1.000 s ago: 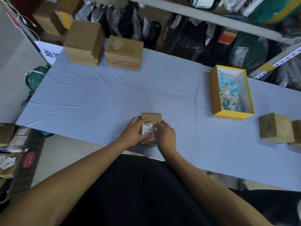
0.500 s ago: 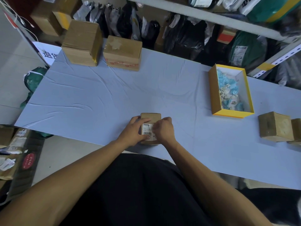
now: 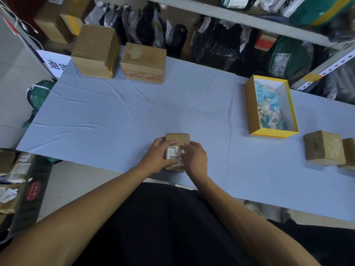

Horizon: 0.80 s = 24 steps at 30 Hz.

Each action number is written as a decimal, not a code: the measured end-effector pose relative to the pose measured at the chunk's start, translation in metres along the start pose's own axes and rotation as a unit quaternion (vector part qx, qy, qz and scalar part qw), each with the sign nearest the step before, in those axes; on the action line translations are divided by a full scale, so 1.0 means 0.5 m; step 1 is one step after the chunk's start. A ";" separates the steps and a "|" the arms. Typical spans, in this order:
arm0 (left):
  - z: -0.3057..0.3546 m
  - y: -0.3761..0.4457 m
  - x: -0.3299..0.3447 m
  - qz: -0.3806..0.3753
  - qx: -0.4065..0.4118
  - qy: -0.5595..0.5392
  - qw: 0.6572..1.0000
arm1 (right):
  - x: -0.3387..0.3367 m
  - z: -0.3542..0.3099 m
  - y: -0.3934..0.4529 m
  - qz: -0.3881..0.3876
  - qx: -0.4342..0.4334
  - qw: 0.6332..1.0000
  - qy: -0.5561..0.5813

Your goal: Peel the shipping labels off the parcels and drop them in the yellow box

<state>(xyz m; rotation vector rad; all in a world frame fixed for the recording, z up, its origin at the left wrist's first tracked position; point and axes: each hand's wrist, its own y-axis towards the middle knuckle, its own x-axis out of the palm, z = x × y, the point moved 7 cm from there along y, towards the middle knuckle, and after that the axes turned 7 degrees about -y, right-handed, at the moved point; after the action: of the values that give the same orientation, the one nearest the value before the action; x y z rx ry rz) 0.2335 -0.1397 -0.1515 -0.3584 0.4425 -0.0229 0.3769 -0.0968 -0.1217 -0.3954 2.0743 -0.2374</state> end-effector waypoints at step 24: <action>0.004 -0.001 -0.002 -0.007 -0.009 -0.004 1.000 | -0.016 -0.001 0.005 0.025 0.016 0.999 0.020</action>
<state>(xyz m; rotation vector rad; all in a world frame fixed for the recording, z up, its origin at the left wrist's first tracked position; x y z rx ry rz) 0.2337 -0.1396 -0.1492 -0.3789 0.4323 -0.0309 0.3800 -0.0916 -0.1158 -0.3229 2.1133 -0.2496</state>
